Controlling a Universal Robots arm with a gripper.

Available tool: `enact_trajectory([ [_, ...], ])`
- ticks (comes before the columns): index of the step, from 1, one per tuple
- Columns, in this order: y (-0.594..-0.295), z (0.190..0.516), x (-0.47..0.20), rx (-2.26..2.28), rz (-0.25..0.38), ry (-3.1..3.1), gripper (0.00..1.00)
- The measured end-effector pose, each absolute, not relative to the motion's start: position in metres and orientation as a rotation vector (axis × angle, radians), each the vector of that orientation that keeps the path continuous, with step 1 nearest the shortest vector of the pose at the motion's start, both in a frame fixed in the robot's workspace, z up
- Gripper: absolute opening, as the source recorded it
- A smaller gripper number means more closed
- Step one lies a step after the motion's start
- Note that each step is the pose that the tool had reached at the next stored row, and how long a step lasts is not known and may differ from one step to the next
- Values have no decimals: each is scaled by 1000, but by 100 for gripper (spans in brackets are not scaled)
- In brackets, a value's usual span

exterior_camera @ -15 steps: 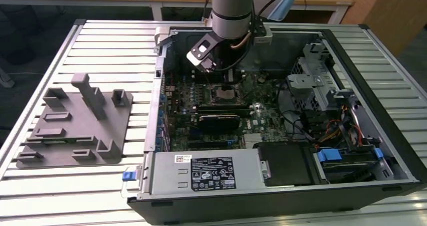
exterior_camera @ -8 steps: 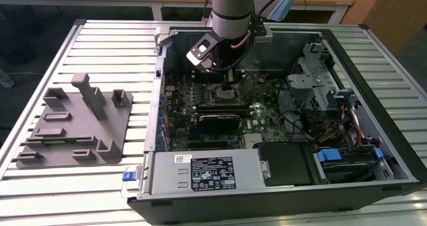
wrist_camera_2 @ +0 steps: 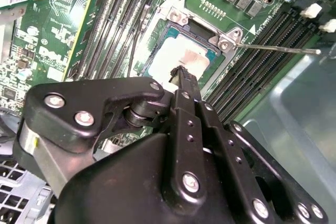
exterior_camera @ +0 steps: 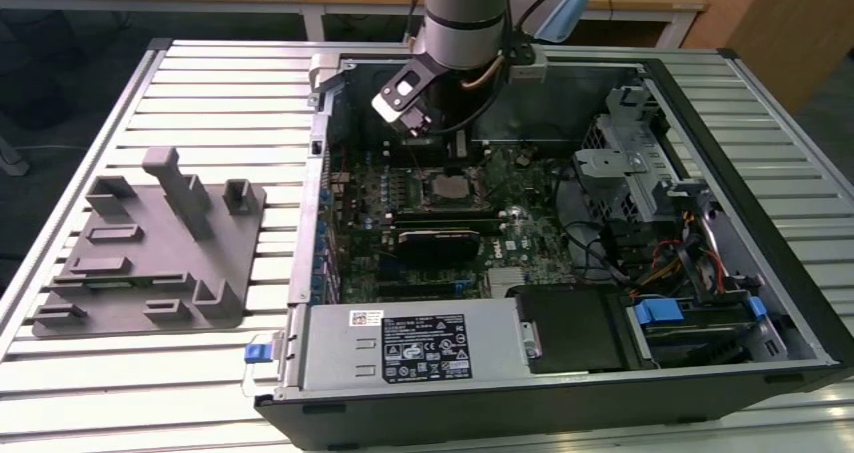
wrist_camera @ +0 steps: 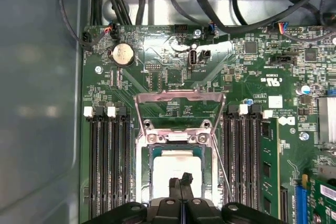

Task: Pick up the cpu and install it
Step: 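Place the cpu into insertion slot, then close the cpu cover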

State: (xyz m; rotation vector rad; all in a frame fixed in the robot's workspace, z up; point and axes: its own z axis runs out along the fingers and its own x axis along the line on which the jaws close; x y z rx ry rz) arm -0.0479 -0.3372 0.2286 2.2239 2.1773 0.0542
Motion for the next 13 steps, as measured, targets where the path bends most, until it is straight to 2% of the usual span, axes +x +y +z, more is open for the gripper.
enact_trajectory([
  [13,-337,233,-48,2234,54,2166,11],
])
